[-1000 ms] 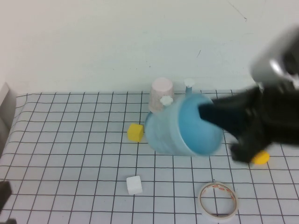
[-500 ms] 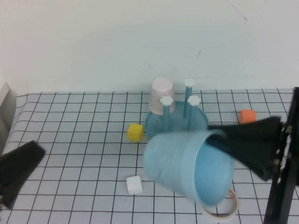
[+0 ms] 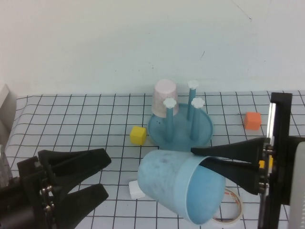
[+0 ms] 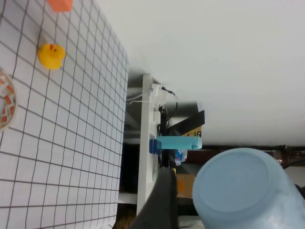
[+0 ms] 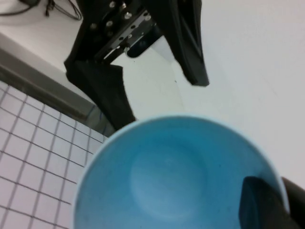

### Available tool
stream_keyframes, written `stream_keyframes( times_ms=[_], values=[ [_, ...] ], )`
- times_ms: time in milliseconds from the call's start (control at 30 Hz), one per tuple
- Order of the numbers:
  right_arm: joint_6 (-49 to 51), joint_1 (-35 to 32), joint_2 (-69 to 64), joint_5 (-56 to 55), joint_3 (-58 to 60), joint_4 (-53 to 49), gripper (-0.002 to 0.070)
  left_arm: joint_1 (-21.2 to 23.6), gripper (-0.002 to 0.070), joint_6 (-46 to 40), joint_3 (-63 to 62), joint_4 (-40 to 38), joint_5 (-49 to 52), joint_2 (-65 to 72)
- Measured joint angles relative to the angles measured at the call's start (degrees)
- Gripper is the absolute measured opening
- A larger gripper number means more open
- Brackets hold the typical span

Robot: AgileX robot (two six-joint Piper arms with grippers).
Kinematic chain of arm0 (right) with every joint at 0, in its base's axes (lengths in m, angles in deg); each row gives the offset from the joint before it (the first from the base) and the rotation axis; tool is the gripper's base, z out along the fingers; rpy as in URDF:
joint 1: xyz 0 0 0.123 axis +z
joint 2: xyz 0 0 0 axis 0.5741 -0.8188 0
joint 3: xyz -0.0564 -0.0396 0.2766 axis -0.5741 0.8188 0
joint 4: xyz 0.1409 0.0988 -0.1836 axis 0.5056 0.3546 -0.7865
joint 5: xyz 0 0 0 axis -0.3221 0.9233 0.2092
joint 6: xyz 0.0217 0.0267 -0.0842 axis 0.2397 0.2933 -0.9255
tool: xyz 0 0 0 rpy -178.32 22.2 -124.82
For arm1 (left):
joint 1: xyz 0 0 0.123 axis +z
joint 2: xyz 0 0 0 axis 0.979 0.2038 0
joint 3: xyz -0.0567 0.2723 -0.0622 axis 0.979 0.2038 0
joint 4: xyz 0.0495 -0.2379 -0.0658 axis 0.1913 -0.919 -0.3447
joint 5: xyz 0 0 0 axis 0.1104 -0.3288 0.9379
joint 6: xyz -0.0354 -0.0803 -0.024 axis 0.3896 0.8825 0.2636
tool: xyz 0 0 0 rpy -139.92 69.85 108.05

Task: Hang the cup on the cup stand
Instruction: Adjust the cup with two arms

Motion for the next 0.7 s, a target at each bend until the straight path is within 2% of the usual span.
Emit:
stream_keyframes(
  times_ms=[300,500,700],
  values=[
    [-12.17,1.18,-7.39,-0.89,-4.84,0.00,0.0018,0.00,0.0619,0.58,0.00,0.00,-1.56,0.85],
    [-15.37,6.59,-13.28,-3.10,-9.94,0.10,0.0018,0.00,0.0616,0.97,0.00,0.00,-2.66,0.85],
    [-19.88,12.51,-14.91,-9.86,-11.43,0.46,0.0018,0.00,0.0616,0.97,0.00,0.10,-4.47,0.85]
  ],
)
